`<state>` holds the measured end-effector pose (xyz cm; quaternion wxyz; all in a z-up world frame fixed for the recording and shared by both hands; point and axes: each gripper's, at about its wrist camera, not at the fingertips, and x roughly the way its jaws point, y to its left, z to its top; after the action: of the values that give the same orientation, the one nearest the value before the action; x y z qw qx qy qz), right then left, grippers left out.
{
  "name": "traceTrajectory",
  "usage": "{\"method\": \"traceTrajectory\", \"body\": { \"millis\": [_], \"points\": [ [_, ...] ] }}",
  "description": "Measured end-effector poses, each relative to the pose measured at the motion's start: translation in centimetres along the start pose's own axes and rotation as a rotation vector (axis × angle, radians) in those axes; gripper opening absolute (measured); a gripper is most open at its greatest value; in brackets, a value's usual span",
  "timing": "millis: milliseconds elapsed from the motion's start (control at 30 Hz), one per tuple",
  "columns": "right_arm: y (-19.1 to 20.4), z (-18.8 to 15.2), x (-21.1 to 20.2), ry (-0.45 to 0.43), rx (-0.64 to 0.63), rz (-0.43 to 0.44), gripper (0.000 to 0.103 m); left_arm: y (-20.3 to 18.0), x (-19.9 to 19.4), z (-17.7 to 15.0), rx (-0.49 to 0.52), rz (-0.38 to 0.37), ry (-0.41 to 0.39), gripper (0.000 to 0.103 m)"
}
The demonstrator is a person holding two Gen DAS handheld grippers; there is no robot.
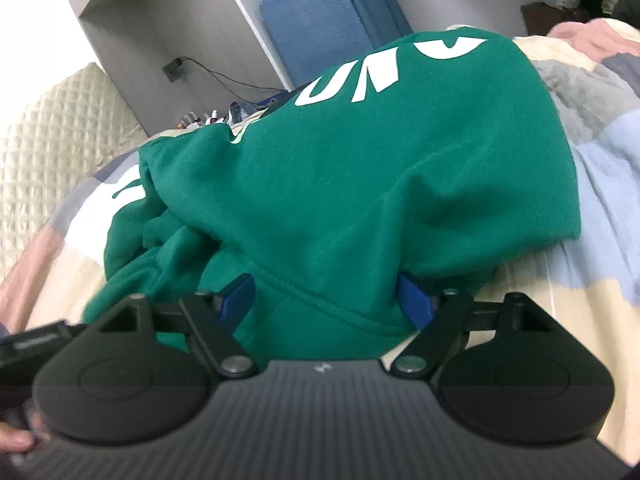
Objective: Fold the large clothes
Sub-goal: 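Grasp the green hoodie with the left tool while the right tool grasps it too, then lift the hoodie with both tools and shake it out above the bed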
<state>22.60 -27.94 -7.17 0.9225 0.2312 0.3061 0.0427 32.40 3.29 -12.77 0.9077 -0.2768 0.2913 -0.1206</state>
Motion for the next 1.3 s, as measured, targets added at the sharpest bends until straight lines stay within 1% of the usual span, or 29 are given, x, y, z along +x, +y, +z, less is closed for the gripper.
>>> {"method": "traceTrajectory", "body": {
  "millis": [67,133,167,200,267,300,333,400,467,533,600,667,700,733,767,800,833,900,1000,1067,1133,1233,1300],
  "points": [
    [-0.4,-0.4,-0.9,0.005,0.029,0.013,0.081,-0.9,-2.4,0.1,0.008,-0.019,0.001,0.008],
    [-0.8,-1.0,-1.5,0.03,0.043,0.024,0.081,-2.0,-5.0,0.4,0.025,-0.054,0.01,0.007],
    [-1.1,-1.2,-1.7,0.043,0.07,0.02,0.081,-2.8,-6.2,0.4,0.036,-0.071,0.006,0.007],
    [-1.4,-1.4,-2.1,0.054,0.112,0.035,0.081,-3.6,-7.5,0.2,0.049,-0.084,0.003,0.007],
    [-2.1,-1.7,-3.1,0.08,0.23,0.12,0.082,-5.6,-10.3,-0.1,0.1,-0.103,-0.001,0.007],
    [-2.3,-1.8,-3.5,0.09,0.277,0.157,0.084,-6.4,-11.5,-0.3,0.113,-0.115,-0.003,0.007],
    [-2.5,-2.0,-4.1,0.094,0.327,0.197,0.089,-7.4,-12.7,-0.8,0.123,-0.128,-0.005,0.007],
    [-2.8,-2.5,-5.1,0.104,0.404,0.258,0.092,-8.8,-15.1,-1.7,0.132,-0.151,-0.014,0.006],
    [-3.0,-3.1,-5.9,0.124,0.464,0.306,0.092,-10.1,-17.2,-2.7,0.15,-0.164,-0.025,0.006],
    [-3.1,-3.9,-6.7,0.138,0.515,0.381,0.092,-11.5,-19.5,-3.9,0.158,-0.191,-0.03,0.006],
    [-2.5,-4.3,-7.3,0.138,0.518,0.438,0.091,-12.7,-21.5,-5.2,0.174,-0.21,-0.034,0.006],
    [-2.0,-4.1,-8.1,0.136,0.493,0.479,0.083,-14.1,-23.6,-6.6,0.186,-0.228,-0.04,0.006],
    [-1.5,-3.9,-8.5,0.134,0.462,0.489,0.074,-14.7,-24.6,-7.2,0.19,-0.242,-0.044,0.006],
    [-1.2,-3.7,-9.3,0.128,0.428,0.49,0.063,-15.3,-25.5,-7.9,0.197,-0.249,-0.05,0.006],
    [-0.7,-3.5,-10.1,0.122,0.384,0.484,0.055,-15.7,-26.4,-8.7,0.202,-0.253,-0.054,0.006],
    [-0.5,-3.4,-10.9,0.115,0.349,0.478,0.041,-16.1,-27.1,-9.2,0.203,-0.263,-0.057,0.006],
    [-0.3,-3.2,-11.7,0.108,0.323,0.474,0.03,-16.4,-27.9,-9.8,0.205,-0.273,-0.06,0.006],
    [0.0,-3.1,-13.8,0.094,0.267,0.466,0.022,-17.0,-29.4,-11.0,0.211,-0.295,-0.06,0.006],
    [-0.5,-3.1,-17.3,0.069,0.217,0.454,0.018,-18.0,-31.7,-12.9,0.206,-0.352,-0.046,0.006],
    [-0.8,-3.4,-19.0,0.063,0.177,0.412,0.017,-18.7,-32.8,-14.7,0.205,-0.369,-0.02,0.006],
    [-0.9,-4.2,-19.7,0.093,0.155,0.335,0.017,-18.9,-33.0,-16.4,0.197,-0.36,0.022,0.006],
    [-1.0,-5.7,-18.9,0.166,0.149,0.202,0.017,-18.6,-32.1,-18.6,0.202,-0.316,0.08,0.007],
    [-1.2,-6.2,-18.2,0.205,0.165,0.157,0.017,-18.1,-31.2,-19.5,0.22,-0.276,0.104,0.008]
  ]
}}
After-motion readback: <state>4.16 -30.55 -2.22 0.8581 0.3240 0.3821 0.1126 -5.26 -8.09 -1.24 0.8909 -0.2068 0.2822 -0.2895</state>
